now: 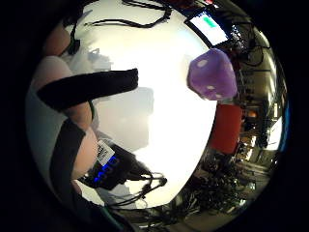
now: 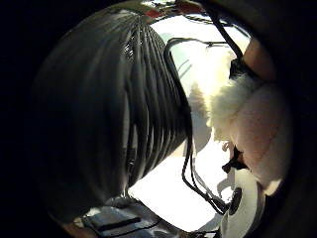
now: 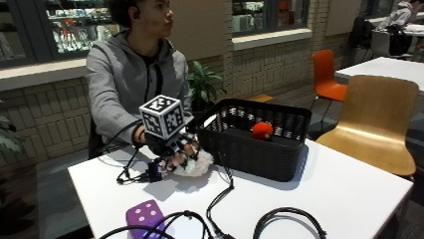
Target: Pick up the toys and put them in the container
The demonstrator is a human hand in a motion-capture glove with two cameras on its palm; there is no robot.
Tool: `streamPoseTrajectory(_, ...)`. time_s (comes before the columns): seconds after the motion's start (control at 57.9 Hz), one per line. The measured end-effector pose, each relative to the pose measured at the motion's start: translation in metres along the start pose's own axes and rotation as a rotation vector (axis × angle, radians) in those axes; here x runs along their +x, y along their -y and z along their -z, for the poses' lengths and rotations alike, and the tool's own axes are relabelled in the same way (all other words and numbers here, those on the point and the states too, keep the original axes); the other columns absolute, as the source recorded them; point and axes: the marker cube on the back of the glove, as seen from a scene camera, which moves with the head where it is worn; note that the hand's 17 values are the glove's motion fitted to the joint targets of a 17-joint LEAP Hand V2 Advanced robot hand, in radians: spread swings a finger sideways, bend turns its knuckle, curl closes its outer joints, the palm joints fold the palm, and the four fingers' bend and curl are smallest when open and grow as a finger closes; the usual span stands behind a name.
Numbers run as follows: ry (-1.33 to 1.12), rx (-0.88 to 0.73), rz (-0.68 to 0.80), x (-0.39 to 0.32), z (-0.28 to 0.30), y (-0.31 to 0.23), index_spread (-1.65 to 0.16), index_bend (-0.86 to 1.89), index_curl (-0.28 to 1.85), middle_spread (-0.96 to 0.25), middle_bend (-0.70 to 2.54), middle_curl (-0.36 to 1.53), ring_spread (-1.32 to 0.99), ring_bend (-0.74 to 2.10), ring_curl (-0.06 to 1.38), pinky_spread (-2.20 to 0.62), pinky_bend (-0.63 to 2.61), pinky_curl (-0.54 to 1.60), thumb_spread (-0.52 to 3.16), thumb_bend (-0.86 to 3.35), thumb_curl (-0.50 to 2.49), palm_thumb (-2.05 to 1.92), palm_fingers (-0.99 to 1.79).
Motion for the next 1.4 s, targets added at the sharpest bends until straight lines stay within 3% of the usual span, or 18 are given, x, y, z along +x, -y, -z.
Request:
streamPoseTrajectory(0.173,0.07,0.155,0.036,-0.005,0.077,0.0,-0.3,0.33,0.44,-0.18,0.38,0.34,-0.28,0.79,0.52,-0.28,1.06,0.44,1.08,0.18,0.68,0.8,0.64)
streamPoseTrajectory(0.363,0.037,0.255,0.205,-0.081,0.125,-0.008,-0.31,0.35,0.5,-0.21,0.4,0.39,-0.32,0.82,0.55,-0.3,1.08,0.46,0.96,0.15,0.74,0.82,0.62)
streamPoseTrajectory(0.57,0.007,0.19,0.346,-0.158,0.112,0.004,-0.32,0.38,0.58,-0.24,0.43,0.46,-0.34,0.84,0.58,-0.3,1.11,0.47,0.88,0.12,0.8,0.83,0.58)
streamPoseTrajectory(0.83,-0.033,0.102,0.328,-0.182,0.085,0.016,-0.33,0.39,0.66,-0.26,0.43,0.55,-0.35,0.87,0.62,-0.29,1.15,0.48,0.85,0.09,0.85,0.84,0.52)
streamPoseTrajectory(0.916,-0.065,-0.013,0.34,-0.177,0.08,0.015,-0.33,0.35,0.68,-0.23,0.41,0.56,-0.32,0.83,0.62,-0.27,1.16,0.5,0.97,0.1,0.83,0.82,0.33)
streamPoseTrajectory(0.985,-0.088,-0.041,0.339,-0.172,0.079,0.013,-0.33,0.35,0.69,-0.12,0.27,0.53,-0.21,0.49,0.59,-0.15,1.25,0.53,1.08,-0.02,0.74,0.63,-0.21)
streamPoseTrajectory(1.02,-0.083,-0.032,0.335,-0.169,0.08,0.012,-0.34,0.32,0.66,-0.09,0.24,0.51,-0.18,0.4,0.54,-0.12,1.25,0.51,1.12,-0.02,0.71,0.6,-0.18)
streamPoseTrajectory(1.037,-0.076,-0.026,0.334,-0.166,0.08,0.012,-0.34,0.22,0.62,-0.07,0.22,0.5,-0.16,0.34,0.51,-0.1,1.22,0.49,1.12,-0.08,0.67,0.5,-0.31)
streamPoseTrajectory(1.141,-0.035,-0.033,0.316,-0.146,0.082,0.008,-0.33,0.06,0.49,0.0,0.16,0.46,-0.1,0.19,0.42,-0.01,1.1,0.44,1.17,-0.08,0.57,0.3,-0.29)
streamPoseTrajectory(1.4,-0.034,-0.004,0.089,-0.032,0.097,0.003,-0.31,0.1,0.34,0.04,0.15,0.39,-0.04,0.18,0.37,0.06,0.99,0.38,1.21,-0.02,0.45,0.19,-0.19)
